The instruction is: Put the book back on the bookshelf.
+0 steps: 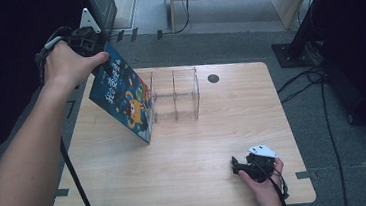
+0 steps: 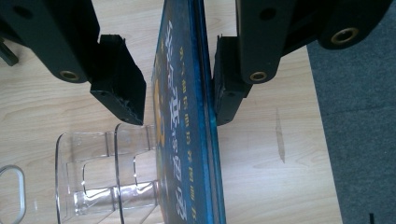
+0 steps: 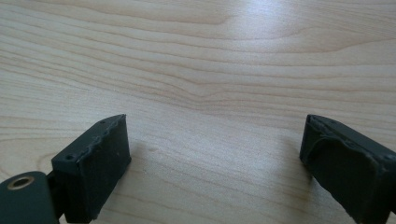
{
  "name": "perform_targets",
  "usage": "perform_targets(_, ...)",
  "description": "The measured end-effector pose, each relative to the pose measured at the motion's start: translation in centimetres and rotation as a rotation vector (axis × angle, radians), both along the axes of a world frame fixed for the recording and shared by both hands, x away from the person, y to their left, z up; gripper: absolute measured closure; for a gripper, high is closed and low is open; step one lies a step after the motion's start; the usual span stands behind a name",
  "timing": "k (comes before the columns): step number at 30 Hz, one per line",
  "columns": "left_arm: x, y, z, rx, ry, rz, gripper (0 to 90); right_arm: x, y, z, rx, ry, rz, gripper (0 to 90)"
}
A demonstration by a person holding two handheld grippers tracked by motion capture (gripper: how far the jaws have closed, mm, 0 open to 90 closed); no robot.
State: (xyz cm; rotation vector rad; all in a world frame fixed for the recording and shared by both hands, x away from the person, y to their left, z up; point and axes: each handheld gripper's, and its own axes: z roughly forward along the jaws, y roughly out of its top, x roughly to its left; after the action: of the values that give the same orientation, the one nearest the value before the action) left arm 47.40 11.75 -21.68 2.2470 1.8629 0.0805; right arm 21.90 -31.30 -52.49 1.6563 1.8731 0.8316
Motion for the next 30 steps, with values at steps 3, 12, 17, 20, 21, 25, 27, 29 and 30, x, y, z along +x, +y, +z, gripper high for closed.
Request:
perform_targets(3,-0.1,0.1,0.2,-0.004,-0.003,0.0,56.0,0.0,0.0,0.0,0.0,0.0,0.001,7.8)
perform_targets(12,-0.5,0.7,0.6,-0.02,-0.011,-0.003,55.9,0.0,0.0,0.0,0.0,0.0,0.001,7.7)
perform_targets(17,-0.7,1.1,0.9,-0.029,-0.018,-0.002,55.7,0.0,0.0,0.0,0.0,0.0,0.001,7.8)
perform_targets(20,-0.8,1.3,1.1,-0.03,-0.025,0.006,55.5,0.0,0.0,0.0,0.0,0.001,0.0,7.8)
perform_targets(21,-0.8,1.3,1.2,-0.029,-0.029,0.006,55.2,0.0,0.0,0.0,0.001,0.0,-0.001,7.8)
perform_targets(25,-0.9,1.7,1.5,-0.033,-0.052,0.021,48.3,0.0,0.0,0.0,0.0,0.0,0.001,7.8)
perform_targets(27,-1.0,1.8,1.7,-0.028,-0.066,0.029,43.8,0.0,0.0,0.0,0.0,0.001,0.0,7.8)
perform_targets(29,-1.0,1.9,1.9,-0.014,-0.072,0.045,37.0,0.0,0.0,0.0,0.0,0.0,0.001,7.8)
perform_targets(30,-1.0,2.0,2.0,-0.012,-0.073,0.052,32.9,0.0,0.0,0.0,0.0,0.001,0.0,7.8)
